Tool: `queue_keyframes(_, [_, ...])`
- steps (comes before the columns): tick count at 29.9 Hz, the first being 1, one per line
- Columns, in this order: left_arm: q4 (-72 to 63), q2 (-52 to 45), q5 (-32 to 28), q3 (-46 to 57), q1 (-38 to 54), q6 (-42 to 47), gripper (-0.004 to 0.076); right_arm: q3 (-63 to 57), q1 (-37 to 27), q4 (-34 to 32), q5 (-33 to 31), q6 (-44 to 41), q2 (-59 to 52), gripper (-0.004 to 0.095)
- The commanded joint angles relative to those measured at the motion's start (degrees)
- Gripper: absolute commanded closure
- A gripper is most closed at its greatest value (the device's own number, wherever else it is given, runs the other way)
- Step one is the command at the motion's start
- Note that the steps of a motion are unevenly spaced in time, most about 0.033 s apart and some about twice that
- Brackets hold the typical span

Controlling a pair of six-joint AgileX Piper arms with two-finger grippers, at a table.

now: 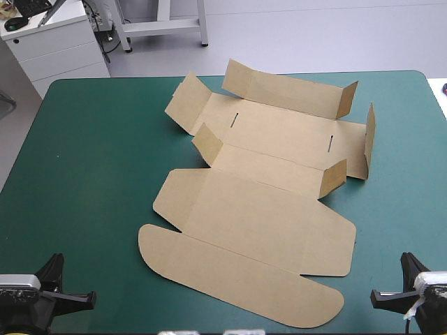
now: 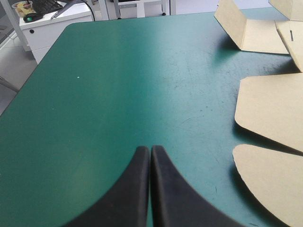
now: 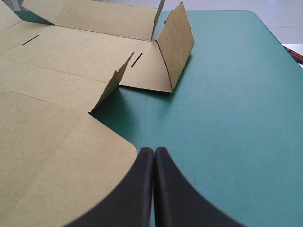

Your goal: Fold the box

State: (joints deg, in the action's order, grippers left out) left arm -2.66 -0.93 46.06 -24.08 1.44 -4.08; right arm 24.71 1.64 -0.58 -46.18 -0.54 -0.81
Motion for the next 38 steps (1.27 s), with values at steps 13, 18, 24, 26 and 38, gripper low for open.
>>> queue_keyframes(13, [-0.2, -0.8, -4.2, -1.8, -0.4, 0.3, 0.0734, 1.7, 0.2, -0.3, 4.2, 0.2, -1.3, 0.0306])
queue_keyframes(18, [-0.2, -0.8, -4.2, -1.8, -0.4, 0.3, 0.0734, 1.7, 0.2, -1.0, 4.2, -0.9, -1.3, 0.0194])
queue_keyframes(24, [-0.2, -0.8, -4.2, -1.8, -0.4, 0.4, 0.0734, 1.9, 0.2, -1.1, 3.8, -0.8, 0.7, 0.0194])
queue_keyframes(26, [-0.2, -0.8, -4.2, -1.8, -0.4, 0.4, 0.0734, 2.3, 0.2, -0.7, 4.1, -1.1, 2.6, 0.0194])
queue_keyframes(38, [-0.2, -0.8, -4.2, -1.8, -0.4, 0.4, 0.0734, 15.2, 0.2, 6.8, 3.4, -4.5, 28.9, 0.0194])
